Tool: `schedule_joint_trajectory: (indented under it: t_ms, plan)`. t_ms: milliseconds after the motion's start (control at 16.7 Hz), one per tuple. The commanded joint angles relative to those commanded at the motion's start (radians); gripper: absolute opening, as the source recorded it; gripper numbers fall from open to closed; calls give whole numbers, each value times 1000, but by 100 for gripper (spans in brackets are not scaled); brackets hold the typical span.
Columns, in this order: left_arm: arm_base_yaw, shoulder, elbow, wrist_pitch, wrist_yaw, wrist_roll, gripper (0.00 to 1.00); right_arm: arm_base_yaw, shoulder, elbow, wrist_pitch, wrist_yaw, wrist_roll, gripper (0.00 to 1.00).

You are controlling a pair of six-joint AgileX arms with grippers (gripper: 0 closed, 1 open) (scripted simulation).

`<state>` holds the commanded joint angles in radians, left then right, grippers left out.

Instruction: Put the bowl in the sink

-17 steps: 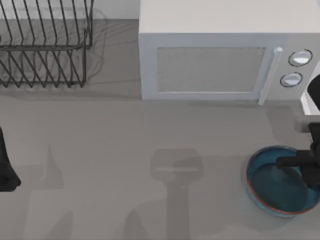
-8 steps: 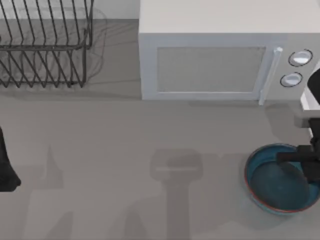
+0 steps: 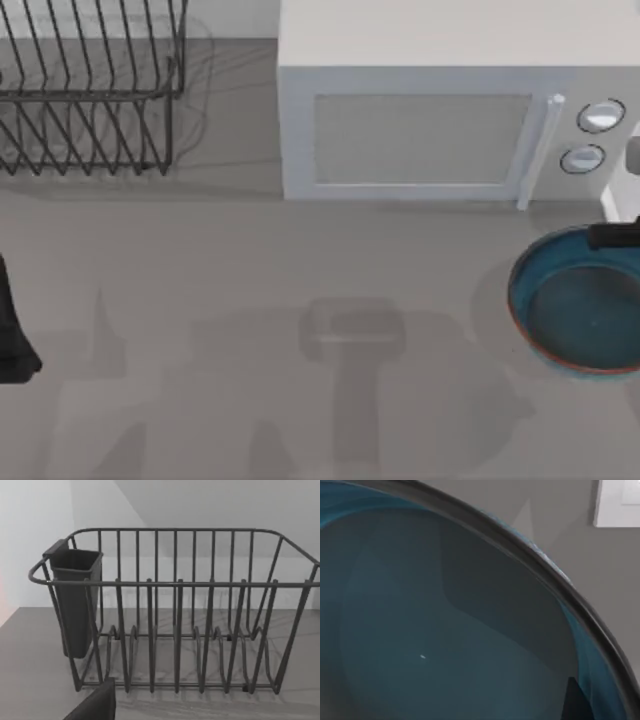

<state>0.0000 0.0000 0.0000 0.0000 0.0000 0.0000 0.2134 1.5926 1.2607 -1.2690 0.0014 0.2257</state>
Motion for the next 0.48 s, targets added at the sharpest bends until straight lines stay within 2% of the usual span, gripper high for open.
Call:
schedule_joint_trajectory:
  t_ms: [180, 480]
  plan:
    - [0, 0, 0, 0, 0, 0, 100, -2, -39, 88, -102, 0, -4, 0]
    - [0, 0, 0, 0, 0, 0, 100, 1, -44, 99, -115, -1, -3, 0]
